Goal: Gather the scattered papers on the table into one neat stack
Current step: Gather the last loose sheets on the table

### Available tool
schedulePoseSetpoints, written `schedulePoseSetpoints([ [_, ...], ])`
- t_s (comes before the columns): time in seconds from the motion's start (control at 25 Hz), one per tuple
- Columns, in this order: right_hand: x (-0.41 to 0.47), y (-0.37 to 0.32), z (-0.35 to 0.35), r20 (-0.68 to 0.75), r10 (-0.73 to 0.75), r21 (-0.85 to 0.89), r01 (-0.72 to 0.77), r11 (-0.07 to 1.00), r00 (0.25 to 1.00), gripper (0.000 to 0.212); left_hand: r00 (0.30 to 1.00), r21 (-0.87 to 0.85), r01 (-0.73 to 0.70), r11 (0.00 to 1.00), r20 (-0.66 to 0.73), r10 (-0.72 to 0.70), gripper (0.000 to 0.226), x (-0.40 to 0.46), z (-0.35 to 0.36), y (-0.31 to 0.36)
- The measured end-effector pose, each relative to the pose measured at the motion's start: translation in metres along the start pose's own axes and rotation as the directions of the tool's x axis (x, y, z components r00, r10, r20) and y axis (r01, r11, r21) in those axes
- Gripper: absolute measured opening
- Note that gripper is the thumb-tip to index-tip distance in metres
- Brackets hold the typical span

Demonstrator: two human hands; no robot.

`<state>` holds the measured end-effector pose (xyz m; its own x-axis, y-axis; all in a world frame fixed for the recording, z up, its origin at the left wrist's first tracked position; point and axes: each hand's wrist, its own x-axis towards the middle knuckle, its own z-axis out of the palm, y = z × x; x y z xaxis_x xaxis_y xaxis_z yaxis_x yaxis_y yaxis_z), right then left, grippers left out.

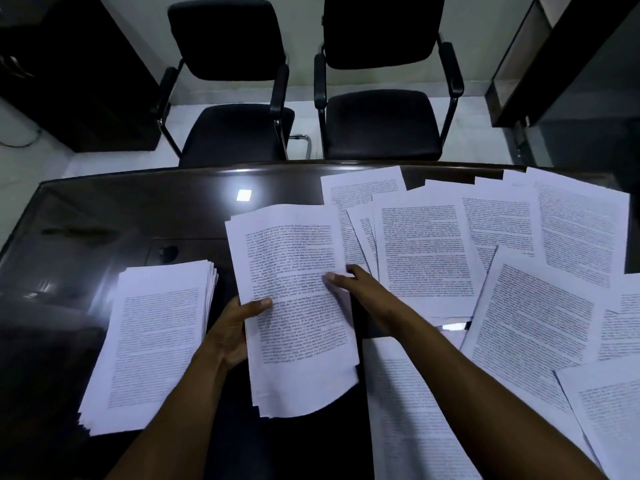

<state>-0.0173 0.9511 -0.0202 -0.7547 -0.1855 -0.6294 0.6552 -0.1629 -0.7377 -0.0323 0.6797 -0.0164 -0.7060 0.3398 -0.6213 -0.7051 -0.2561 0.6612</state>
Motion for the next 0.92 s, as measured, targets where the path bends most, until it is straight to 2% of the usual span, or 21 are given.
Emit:
schedulePoseSetpoints([
  [0.08,0.0,0.011,0.001,0.021,0.033,0.064,-0.035,0.997,0.999,0.082,0.999,0.027,-0.008,1.0,0.051,0.007,0.064,-0.007,-0.004,0.002],
  [0.16,-0.001,0.015,0.003,0.118,0.052,0.197,-0.075,0.978,0.992,0.064,0.996,0.11,-0.018,0.994,0.085,0.008,0.072,-0.011,-0.008,0.008],
  [0.2,-0.004,0.012,0.007,0.122,0.033,0.239,-0.062,0.969,0.992,0.053,0.996,0.144,-0.029,0.989,0.087,0.016,0.076,-0.012,-0.011,0.011],
  [0.28,-0.011,-0.003,0.013,0.013,-0.049,0.232,0.044,0.972,0.999,0.037,0.998,0.185,-0.044,0.982,0.041,0.037,0.074,-0.012,-0.013,0.017],
  [0.36,-0.019,-0.022,0.018,-0.127,-0.186,0.05,0.194,0.98,0.974,0.028,0.996,0.203,-0.062,0.977,-0.049,0.074,0.052,-0.011,-0.011,0.026],
  [0.44,-0.027,-0.039,0.029,-0.13,-0.293,-0.144,0.274,0.951,0.947,0.03,0.986,0.208,-0.067,0.976,-0.138,0.098,0.039,-0.007,-0.007,0.036],
  [0.6,-0.044,-0.056,0.062,-0.18,-0.356,-0.391,0.266,0.881,0.917,0.033,0.986,0.184,-0.128,0.975,-0.082,0.145,0.035,-0.001,0.006,0.059],
  [0.68,-0.054,-0.07,0.071,-0.233,-0.43,-0.459,0.291,0.839,0.872,0.03,0.987,0.147,-0.144,0.979,-0.047,0.152,0.034,-0.003,0.008,0.073],
  [0.8,-0.081,-0.109,0.09,-0.351,-0.546,-0.384,0.415,0.825,0.761,0.024,0.986,-0.004,-0.161,0.987,0.042,0.161,0.026,-0.009,0.0,0.097],
  [0.92,-0.107,-0.151,0.115,-0.436,-0.672,-0.267,0.628,0.731,0.598,0.019,0.986,-0.308,-0.134,0.942,0.051,0.157,0.023,-0.018,0.007,0.112],
])
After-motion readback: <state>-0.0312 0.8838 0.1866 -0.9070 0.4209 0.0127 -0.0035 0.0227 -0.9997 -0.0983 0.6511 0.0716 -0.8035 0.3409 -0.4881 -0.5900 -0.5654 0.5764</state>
